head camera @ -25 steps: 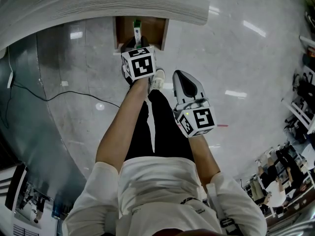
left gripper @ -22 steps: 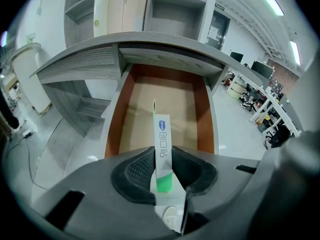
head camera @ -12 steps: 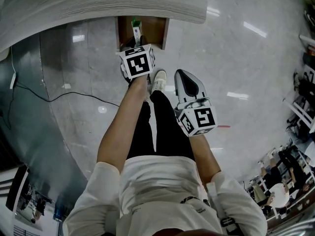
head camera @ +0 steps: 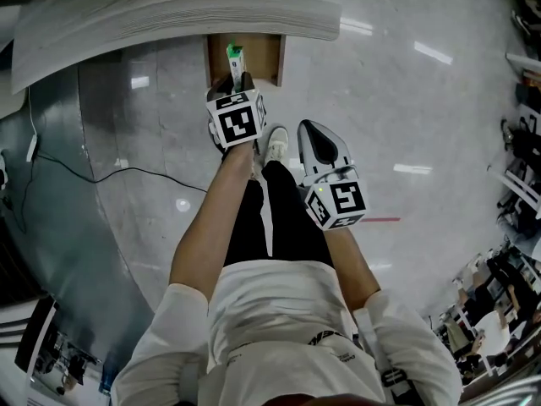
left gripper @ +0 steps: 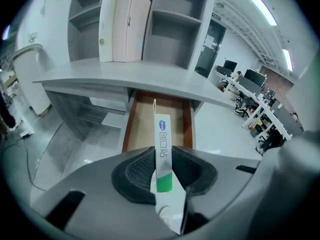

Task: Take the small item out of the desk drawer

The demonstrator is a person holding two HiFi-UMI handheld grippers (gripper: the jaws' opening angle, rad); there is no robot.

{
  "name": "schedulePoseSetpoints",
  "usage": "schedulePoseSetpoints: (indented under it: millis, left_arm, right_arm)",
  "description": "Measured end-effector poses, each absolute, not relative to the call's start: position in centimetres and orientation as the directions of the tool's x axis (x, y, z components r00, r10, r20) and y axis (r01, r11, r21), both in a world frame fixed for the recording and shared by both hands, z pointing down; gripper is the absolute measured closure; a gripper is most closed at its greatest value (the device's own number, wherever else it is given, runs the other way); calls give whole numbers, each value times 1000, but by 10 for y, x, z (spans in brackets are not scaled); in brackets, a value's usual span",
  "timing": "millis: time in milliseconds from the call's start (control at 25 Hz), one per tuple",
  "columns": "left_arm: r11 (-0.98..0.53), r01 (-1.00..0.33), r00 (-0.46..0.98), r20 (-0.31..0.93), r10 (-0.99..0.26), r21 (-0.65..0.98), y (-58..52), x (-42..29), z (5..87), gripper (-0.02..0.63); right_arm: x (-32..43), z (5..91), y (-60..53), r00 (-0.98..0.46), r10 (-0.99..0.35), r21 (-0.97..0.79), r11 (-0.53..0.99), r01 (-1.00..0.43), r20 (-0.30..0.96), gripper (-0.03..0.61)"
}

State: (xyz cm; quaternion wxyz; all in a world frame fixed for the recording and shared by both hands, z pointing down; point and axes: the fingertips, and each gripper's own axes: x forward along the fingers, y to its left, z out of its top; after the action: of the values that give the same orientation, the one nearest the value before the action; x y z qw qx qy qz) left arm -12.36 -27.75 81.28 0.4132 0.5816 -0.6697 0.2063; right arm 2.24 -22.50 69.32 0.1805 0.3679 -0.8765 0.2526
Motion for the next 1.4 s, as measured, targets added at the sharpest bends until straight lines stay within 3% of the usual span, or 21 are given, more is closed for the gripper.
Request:
schedulePoseSetpoints:
  millis: [1400]
  left_arm:
    - [25,-981,97,591,-801,195,-173,-99,495,509]
  right_arm:
    - [17,421,-164,-688,-652,-218,656,-723,318,546]
